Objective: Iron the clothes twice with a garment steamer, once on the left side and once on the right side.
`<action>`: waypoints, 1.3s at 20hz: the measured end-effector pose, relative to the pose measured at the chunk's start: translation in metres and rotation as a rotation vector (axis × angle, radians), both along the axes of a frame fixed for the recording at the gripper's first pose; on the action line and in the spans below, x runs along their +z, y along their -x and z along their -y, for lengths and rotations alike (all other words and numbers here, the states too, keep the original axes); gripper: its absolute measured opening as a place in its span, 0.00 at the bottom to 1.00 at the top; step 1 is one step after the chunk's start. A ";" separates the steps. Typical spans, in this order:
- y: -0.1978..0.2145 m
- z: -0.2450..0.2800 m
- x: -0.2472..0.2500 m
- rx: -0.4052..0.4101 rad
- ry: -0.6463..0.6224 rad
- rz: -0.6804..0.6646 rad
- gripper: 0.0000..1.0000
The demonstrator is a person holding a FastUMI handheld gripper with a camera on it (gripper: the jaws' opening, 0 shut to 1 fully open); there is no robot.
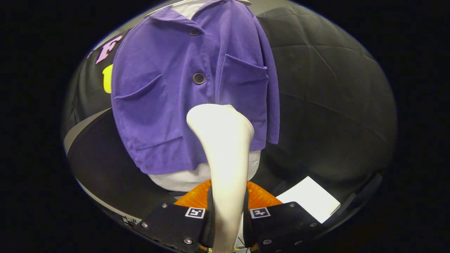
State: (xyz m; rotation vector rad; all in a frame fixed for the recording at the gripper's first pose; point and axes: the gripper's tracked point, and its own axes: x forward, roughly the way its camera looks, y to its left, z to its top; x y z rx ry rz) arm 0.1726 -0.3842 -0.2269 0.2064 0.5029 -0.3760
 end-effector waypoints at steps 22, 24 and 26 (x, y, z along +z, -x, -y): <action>0.143 -0.253 0.220 0.342 0.227 0.356 0.31; 0.137 -0.270 0.252 0.322 0.236 0.412 0.31; 0.128 -0.287 0.280 0.307 0.277 0.456 0.31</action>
